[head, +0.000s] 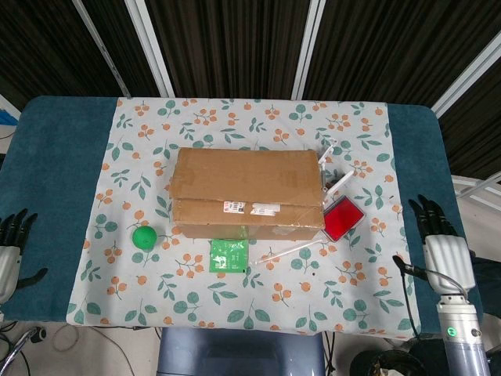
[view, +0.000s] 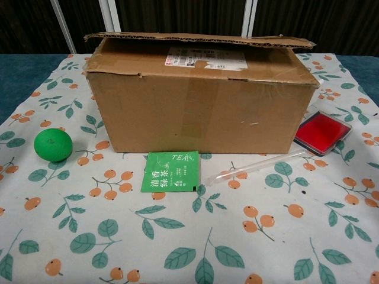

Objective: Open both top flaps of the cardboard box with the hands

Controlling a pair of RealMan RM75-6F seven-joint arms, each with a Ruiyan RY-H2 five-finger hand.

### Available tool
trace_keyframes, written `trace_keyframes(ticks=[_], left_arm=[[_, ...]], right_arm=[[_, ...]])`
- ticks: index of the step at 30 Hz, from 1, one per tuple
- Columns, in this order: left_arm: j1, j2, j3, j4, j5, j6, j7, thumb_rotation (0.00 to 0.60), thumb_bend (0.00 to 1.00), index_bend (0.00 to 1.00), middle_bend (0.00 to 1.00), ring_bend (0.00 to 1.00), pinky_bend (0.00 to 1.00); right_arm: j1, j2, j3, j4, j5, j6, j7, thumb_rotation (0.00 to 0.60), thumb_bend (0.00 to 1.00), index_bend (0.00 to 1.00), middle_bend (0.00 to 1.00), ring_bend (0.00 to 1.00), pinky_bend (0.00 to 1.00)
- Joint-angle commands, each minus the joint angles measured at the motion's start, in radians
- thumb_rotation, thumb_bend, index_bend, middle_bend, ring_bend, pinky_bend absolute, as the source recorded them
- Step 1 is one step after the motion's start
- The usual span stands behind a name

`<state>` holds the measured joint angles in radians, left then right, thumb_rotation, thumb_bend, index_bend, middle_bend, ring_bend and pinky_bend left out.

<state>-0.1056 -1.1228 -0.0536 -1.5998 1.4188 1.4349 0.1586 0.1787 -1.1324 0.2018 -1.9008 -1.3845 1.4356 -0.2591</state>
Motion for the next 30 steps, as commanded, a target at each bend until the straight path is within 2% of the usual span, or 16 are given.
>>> trace_keyframes(ticks=[1, 5, 11, 19, 30], left_arm=[[-0.003, 0.005, -0.002, -0.008, -0.012, -0.013, -0.014, 0.600, 0.11, 0.00, 0.00, 0.00, 0.00], [-0.008, 0.009, -0.002, -0.014, -0.016, -0.028, -0.027, 0.600, 0.11, 0.00, 0.00, 0.00, 0.00], [-0.016, 0.014, -0.008, -0.019, -0.041, -0.054, -0.050, 0.600, 0.11, 0.00, 0.00, 0.00, 0.00], [-0.023, 0.027, -0.006, -0.028, -0.051, -0.080, -0.069, 0.600, 0.11, 0.00, 0.00, 0.00, 0.00], [-0.030, 0.045, -0.016, -0.040, -0.078, -0.104, -0.121, 0.600, 0.11, 0.00, 0.00, 0.00, 0.00]], right_arm=[[0.091, -0.015, 0.071, -0.069, 0.082, -0.070, -0.107, 0.600, 0.24, 0.00, 0.00, 0.00, 0.26], [0.153, -0.053, 0.115, -0.078, 0.141, -0.100, -0.165, 0.600, 0.29, 0.00, 0.00, 0.00, 0.26], [0.244, -0.114, 0.174, -0.096, 0.226, -0.129, -0.241, 0.600, 0.29, 0.00, 0.00, 0.00, 0.26], [0.308, -0.185, 0.169, -0.106, 0.298, -0.137, -0.319, 0.600, 0.29, 0.00, 0.00, 0.00, 0.26], [0.391, -0.301, 0.174, -0.029, 0.329, -0.128, -0.352, 0.600, 0.29, 0.00, 0.00, 0.00, 0.26]])
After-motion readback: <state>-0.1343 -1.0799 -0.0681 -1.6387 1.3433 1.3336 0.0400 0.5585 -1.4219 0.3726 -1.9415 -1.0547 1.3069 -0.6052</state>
